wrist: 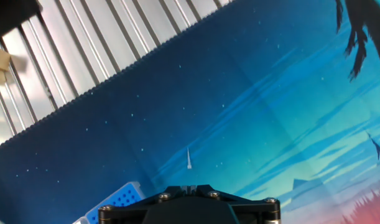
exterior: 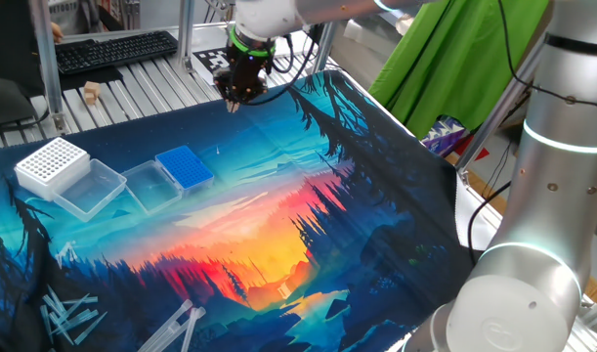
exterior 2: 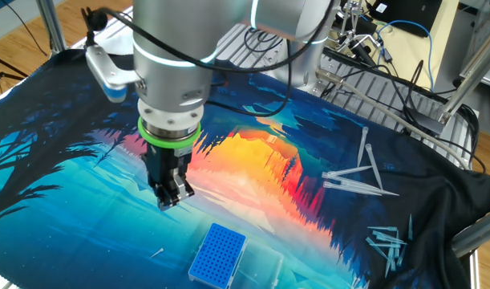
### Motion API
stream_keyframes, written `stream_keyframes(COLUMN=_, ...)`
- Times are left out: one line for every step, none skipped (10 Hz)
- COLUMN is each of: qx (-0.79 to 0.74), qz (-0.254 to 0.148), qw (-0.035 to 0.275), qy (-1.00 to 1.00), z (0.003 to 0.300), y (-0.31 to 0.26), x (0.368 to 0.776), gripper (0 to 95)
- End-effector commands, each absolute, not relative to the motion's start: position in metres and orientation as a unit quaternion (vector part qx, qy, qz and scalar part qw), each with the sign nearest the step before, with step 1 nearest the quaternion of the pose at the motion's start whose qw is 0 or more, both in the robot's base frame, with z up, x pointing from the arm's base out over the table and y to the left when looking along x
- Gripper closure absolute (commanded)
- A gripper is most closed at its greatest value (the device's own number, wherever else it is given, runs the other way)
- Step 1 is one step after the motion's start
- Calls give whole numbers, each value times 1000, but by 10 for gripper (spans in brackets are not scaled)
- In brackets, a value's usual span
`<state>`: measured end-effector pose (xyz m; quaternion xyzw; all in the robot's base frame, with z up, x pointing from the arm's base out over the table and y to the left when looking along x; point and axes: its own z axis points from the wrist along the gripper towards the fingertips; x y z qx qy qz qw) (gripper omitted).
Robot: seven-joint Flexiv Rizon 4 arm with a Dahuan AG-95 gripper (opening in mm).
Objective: Insert a small pipette tip into the holder for small pipette tips
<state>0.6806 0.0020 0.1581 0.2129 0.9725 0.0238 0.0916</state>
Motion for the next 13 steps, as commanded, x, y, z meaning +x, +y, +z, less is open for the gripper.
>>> stream_keyframes(qx=205, qz=4, qw=109, qy=973, z=157, y=1, x=680, gripper=950)
stream_keyframes(qx=203, qz=0, qw=112, qy=973, z=157, y=1, x=680, gripper=950)
stream_keyframes(qx=202, qz=-1, qw=116, qy=972, z=156, y=1, x=680, gripper=950)
stream_keyframes(qx=202, qz=-5, qw=120, qy=972, z=155, y=1, x=680, gripper=950)
stream_keyframes(qx=202, qz=-11, qw=123, qy=972, z=154, y=1, x=680, gripper=950)
stream_keyframes(qx=201, qz=-12, qw=125, qy=972, z=153, y=1, x=680, gripper=950)
stream_keyframes(qx=199, qz=-14, qw=128, qy=971, z=153, y=1, x=680, gripper=950)
stream_keyframes(qx=196, qz=-16, qw=133, qy=971, z=152, y=1, x=680, gripper=950)
stream_keyframes(qx=193, qz=-17, qw=136, qy=972, z=151, y=1, x=680, gripper=950)
stream_keyframes(qx=189, qz=-23, qw=143, qy=971, z=148, y=1, x=680, gripper=950)
stream_keyframes(qx=189, qz=-26, qw=147, qy=971, z=146, y=1, x=680, gripper=950)
stream_keyframes(qx=190, qz=-26, qw=149, qy=970, z=145, y=1, x=680, gripper=950)
stream_keyframes(qx=192, qz=-26, qw=151, qy=969, z=144, y=1, x=680, gripper=950)
